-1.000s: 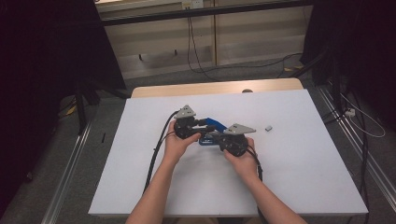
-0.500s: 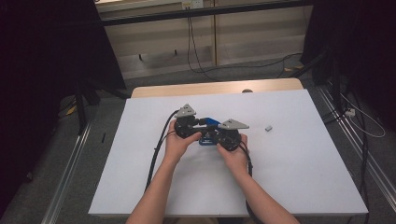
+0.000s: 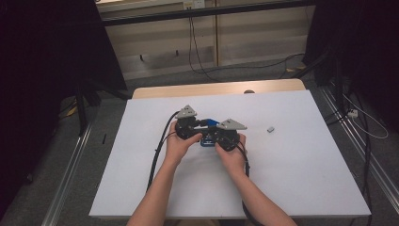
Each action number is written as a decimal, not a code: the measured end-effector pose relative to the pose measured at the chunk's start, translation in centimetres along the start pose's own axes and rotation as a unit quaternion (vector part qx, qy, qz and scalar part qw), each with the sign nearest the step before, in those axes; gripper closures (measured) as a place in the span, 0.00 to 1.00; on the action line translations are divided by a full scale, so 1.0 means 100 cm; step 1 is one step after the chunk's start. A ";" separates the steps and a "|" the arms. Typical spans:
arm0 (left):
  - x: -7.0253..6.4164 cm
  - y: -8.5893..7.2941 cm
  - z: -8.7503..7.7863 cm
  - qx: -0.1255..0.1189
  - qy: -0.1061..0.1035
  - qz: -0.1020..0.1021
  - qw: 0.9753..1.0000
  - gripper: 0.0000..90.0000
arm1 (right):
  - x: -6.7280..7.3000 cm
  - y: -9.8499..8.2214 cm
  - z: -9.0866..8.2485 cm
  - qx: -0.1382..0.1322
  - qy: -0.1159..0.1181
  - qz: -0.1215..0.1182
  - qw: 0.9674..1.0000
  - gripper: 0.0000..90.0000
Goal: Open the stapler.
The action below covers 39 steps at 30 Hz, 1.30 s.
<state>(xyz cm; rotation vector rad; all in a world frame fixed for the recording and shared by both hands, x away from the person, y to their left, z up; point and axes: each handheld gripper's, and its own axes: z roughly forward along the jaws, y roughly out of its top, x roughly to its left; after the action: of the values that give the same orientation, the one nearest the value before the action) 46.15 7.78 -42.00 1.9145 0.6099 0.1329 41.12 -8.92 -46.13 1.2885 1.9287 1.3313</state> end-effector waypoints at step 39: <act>0.018 -0.025 -0.007 0.051 0.032 -0.019 0.998 0.99 | 0.005 0.000 -0.002 -0.018 -0.017 0.016 1.000 1.00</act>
<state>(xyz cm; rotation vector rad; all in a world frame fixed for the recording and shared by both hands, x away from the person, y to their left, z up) 46.54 9.95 -44.22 2.0024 0.7061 0.1411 40.76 -8.59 -46.02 1.3205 1.8611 1.3456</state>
